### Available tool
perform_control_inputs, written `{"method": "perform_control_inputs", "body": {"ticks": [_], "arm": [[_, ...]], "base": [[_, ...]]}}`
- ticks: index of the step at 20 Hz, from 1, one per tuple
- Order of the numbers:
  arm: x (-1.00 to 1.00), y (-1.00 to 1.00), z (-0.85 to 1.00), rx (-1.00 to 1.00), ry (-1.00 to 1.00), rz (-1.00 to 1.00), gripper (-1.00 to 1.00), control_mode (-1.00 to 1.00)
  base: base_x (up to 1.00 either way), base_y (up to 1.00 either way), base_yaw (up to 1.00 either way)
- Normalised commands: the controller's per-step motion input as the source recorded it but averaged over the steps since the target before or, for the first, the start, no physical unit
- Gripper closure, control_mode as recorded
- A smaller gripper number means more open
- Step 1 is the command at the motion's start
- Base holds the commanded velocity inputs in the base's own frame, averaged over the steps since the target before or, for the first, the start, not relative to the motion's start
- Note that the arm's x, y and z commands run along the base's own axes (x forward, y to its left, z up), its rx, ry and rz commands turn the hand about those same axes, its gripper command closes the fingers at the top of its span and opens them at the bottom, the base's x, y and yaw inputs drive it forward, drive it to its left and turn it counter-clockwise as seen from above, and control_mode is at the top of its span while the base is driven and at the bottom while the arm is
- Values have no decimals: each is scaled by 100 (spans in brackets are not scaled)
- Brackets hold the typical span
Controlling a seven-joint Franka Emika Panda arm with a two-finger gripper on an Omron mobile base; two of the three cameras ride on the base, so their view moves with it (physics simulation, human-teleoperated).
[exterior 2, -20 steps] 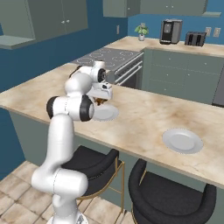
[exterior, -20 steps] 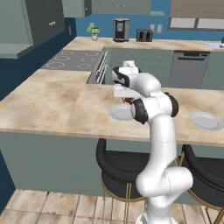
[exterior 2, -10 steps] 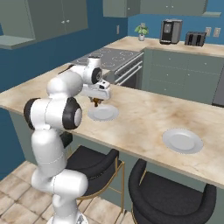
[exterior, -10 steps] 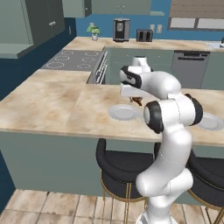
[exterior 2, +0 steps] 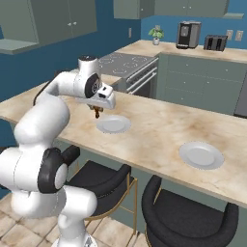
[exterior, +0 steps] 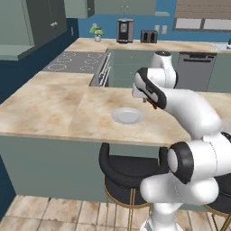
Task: Transport the chicken drumstick and carrot to the fridge. Place the chicken drumstick on the rack containing meat and place the carrot on the rack containing the vegetable, ensuring meats and vegetables are on different racks.
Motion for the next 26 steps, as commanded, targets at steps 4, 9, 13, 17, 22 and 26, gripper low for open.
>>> {"method": "perform_control_inputs", "body": {"ticks": [4,9,13,17,22,26], "arm": [[-100,1,50,0,-27,5,100,-100],[-98,0,52,0,-46,4,100,-100],[-100,0,63,0,-38,0,100,-100],[-85,0,71,3,-14,0,100,-100],[-99,0,57,0,-20,0,100,-100],[-89,0,59,0,-15,0,100,-100]], "base": [[0,0,0],[0,0,0],[0,0,0],[0,0,0],[0,0,0],[0,0,0]]}}
